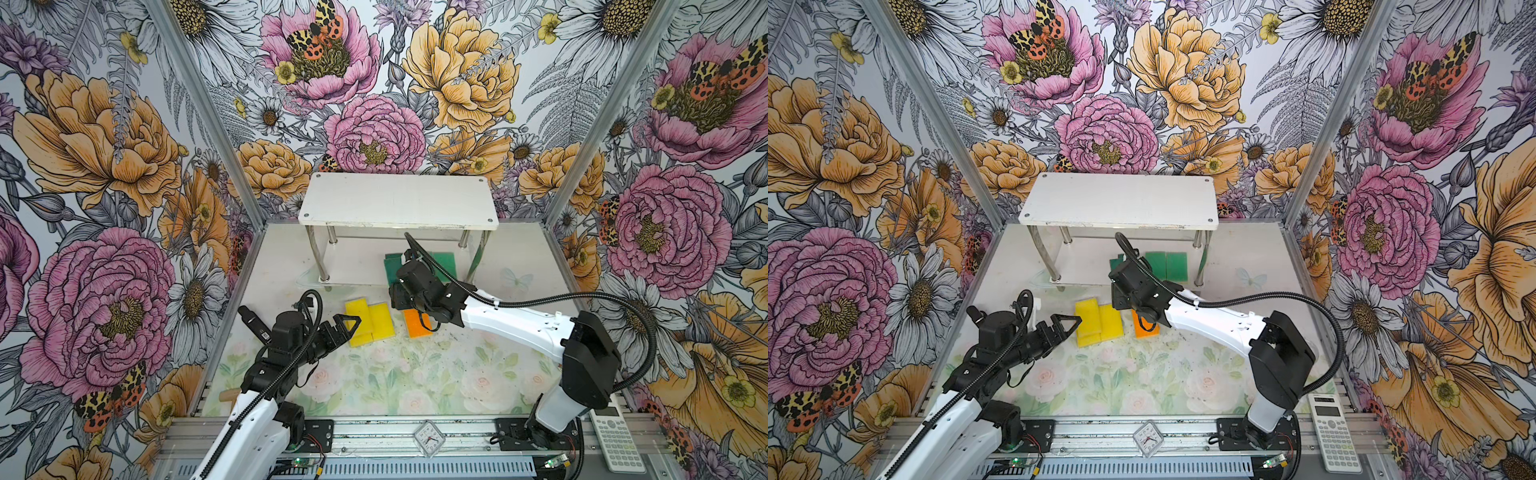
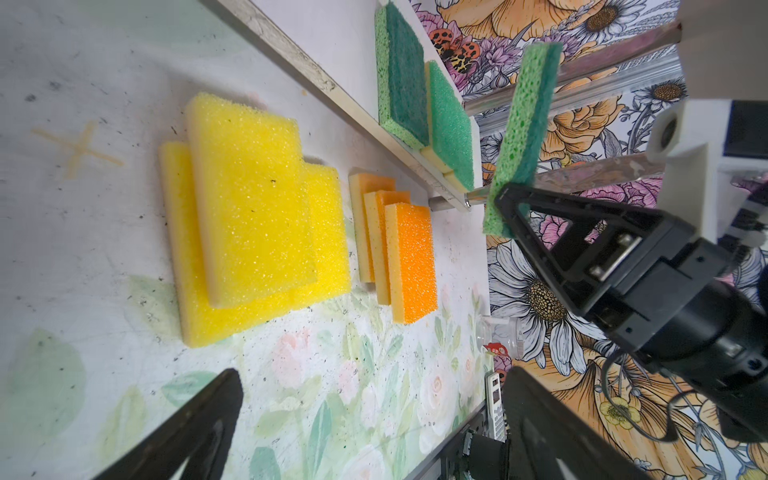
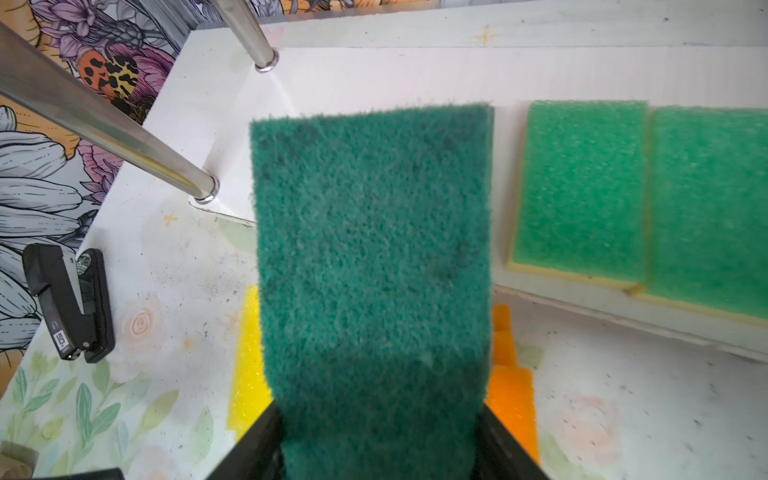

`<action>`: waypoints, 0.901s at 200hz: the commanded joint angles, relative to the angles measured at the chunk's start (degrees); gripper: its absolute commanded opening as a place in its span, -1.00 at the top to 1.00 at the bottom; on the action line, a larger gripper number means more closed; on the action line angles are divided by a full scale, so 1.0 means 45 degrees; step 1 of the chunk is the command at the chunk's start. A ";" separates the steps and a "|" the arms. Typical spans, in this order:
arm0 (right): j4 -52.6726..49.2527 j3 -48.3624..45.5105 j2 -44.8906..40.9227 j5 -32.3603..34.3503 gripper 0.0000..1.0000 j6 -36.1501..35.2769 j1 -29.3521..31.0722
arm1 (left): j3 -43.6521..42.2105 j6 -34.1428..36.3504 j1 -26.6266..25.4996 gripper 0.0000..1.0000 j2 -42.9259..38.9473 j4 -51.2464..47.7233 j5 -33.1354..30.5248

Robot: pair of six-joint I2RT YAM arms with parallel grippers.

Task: Place and organize the cleaning sponges onto the shelf
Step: 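Carry the dark green pad with the right gripper into the lower shelf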

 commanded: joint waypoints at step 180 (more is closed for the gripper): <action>0.0676 0.6083 0.5896 0.2815 -0.27 0.1559 0.0909 | 0.0073 0.0858 0.0719 -0.98 -0.0220 -0.0377 0.0059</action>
